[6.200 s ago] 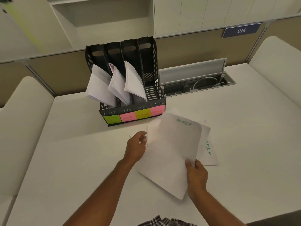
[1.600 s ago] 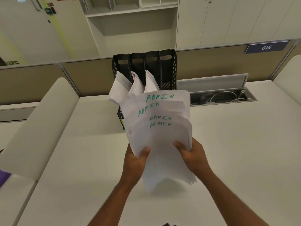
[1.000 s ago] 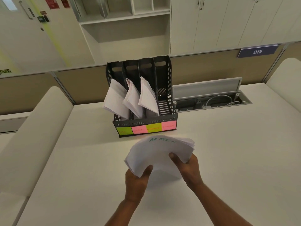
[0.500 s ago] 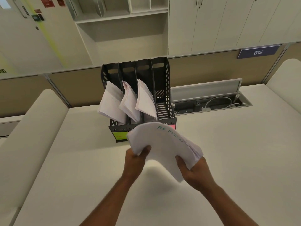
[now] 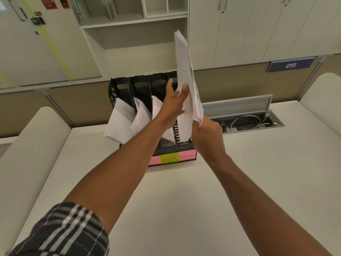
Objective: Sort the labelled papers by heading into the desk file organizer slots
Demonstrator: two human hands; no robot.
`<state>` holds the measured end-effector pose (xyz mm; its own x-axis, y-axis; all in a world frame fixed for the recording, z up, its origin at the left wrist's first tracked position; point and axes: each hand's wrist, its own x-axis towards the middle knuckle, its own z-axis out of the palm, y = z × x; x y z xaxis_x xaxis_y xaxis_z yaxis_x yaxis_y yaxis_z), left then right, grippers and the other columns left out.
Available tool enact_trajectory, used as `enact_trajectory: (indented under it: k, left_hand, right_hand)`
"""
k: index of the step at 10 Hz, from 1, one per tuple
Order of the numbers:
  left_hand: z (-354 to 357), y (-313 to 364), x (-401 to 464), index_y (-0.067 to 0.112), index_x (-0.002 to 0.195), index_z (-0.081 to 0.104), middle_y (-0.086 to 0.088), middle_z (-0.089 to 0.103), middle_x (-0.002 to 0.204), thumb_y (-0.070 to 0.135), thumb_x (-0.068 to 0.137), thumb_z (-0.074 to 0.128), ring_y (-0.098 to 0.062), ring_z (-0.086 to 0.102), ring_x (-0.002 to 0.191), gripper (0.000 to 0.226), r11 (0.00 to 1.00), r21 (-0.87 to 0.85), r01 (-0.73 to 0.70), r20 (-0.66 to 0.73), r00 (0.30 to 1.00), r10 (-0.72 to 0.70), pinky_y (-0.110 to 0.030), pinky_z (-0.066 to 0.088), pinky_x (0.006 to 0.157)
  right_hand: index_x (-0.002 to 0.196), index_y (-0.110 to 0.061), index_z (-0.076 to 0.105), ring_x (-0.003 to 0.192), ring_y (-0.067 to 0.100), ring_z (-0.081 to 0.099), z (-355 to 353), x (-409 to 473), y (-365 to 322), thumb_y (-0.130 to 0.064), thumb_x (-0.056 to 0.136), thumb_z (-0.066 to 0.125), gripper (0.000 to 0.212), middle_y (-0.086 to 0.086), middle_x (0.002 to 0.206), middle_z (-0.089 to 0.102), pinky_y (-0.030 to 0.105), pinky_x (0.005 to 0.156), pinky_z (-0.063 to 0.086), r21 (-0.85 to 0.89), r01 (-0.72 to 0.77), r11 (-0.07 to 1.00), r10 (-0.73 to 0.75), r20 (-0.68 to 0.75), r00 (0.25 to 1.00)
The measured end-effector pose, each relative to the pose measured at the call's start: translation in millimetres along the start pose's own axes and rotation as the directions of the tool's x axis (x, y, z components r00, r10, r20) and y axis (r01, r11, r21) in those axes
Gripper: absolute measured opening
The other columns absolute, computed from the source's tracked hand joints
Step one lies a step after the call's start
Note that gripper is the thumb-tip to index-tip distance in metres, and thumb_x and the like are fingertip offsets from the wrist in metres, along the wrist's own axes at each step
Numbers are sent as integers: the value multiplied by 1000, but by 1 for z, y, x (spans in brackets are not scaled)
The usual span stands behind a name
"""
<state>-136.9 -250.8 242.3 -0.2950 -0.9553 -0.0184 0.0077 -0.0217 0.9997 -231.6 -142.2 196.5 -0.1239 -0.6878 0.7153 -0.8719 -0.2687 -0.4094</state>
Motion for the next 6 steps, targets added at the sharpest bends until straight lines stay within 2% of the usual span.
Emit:
enact_trajectory:
  k: [1,3,4,5,6]
  left_hand:
    - [-2,-29,4,11,151,29,-5,57,104,39,105,38,-15,60,93,54,998,-60,22,-25,999,-24,-22,59,70]
    - [-11,-55,7,29,150,32,-8,49,143,55,99,35,-30,51,127,57,993,-51,104,61,993,-100,-54,51,99]
    - [-12,-75,-3,33,150,35,-7,48,147,42,105,35,-31,48,132,46,988,5,156,21,988,-156,-57,47,104]
    - [-18,-88,-13,24,145,44,-8,54,141,34,106,38,-29,52,130,41,982,67,179,-25,984,-178,-50,47,107]
    - [-23,-104,-32,21,139,51,-6,60,136,33,106,38,-24,56,125,37,969,205,136,-72,990,-123,-46,49,105]
  right_hand:
    - [117,3,65,73,32,72,37,13,20,-6,97,59,22,17,88,74,34,58,56,-3,-63,998,63,129,990]
    - [113,-3,64,80,37,69,74,8,40,-6,96,52,21,17,92,74,31,64,51,-2,-202,979,195,281,940]
    - [104,-9,65,81,32,67,95,-7,46,-11,99,46,20,13,93,73,35,67,55,9,-407,914,359,452,816]
    - [106,-11,64,78,23,63,96,-15,45,-18,101,47,19,11,101,73,20,53,43,-46,-487,872,442,503,743]
    - [113,-13,63,84,24,66,83,-19,43,-21,99,52,20,9,107,73,24,62,51,-41,-526,850,486,450,749]
